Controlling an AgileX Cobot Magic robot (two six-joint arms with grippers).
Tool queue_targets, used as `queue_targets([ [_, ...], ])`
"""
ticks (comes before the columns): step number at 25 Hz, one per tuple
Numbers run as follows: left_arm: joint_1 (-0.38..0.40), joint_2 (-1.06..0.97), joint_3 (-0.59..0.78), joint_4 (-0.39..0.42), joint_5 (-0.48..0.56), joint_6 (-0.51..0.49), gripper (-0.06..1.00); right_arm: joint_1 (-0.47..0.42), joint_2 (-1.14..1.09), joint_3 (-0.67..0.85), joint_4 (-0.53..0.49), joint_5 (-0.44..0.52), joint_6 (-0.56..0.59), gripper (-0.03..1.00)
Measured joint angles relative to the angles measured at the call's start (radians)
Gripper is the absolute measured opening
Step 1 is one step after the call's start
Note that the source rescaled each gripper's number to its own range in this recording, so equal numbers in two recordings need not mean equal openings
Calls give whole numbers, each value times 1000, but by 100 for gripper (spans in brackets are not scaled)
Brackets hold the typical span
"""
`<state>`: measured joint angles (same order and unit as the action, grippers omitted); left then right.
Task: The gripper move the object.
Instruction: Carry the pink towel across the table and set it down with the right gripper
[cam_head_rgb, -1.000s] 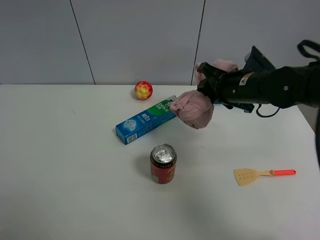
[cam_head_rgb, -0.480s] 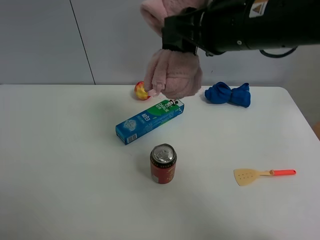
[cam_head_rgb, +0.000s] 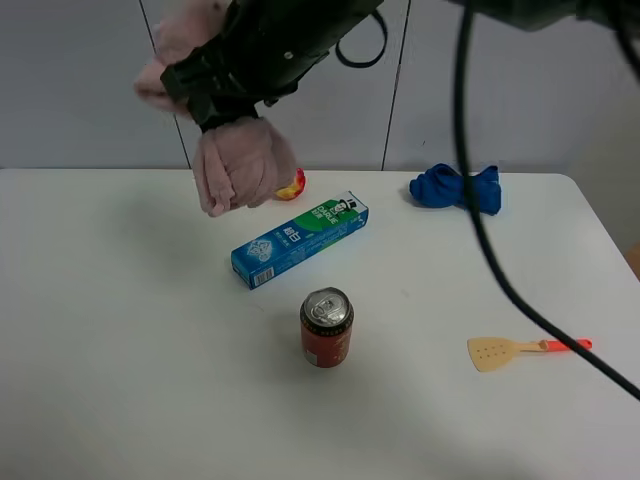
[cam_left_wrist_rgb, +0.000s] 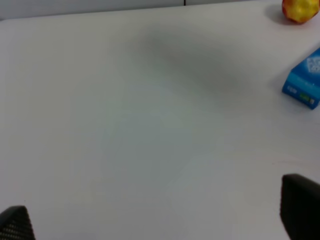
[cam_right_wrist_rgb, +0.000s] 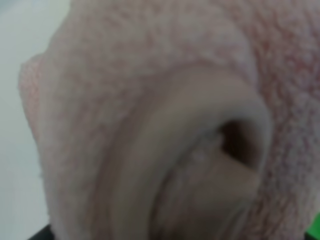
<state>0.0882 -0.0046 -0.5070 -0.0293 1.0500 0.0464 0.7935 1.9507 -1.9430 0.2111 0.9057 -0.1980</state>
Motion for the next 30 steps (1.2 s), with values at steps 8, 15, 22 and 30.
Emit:
queue_targets([
  [8, 0, 0, 0, 0, 0, 0, 100, 108, 319, -271, 26, 142, -222, 0],
  [15, 0, 0, 0, 0, 0, 0, 100, 193, 420, -281, 22, 155, -365, 0],
  [22, 0, 0, 0, 1, 0, 0, 100, 203, 462, -281, -62, 164, -405, 0],
  [30, 0, 0, 0, 1, 0, 0, 100, 204, 469, -281, -140, 147, -408, 0],
])
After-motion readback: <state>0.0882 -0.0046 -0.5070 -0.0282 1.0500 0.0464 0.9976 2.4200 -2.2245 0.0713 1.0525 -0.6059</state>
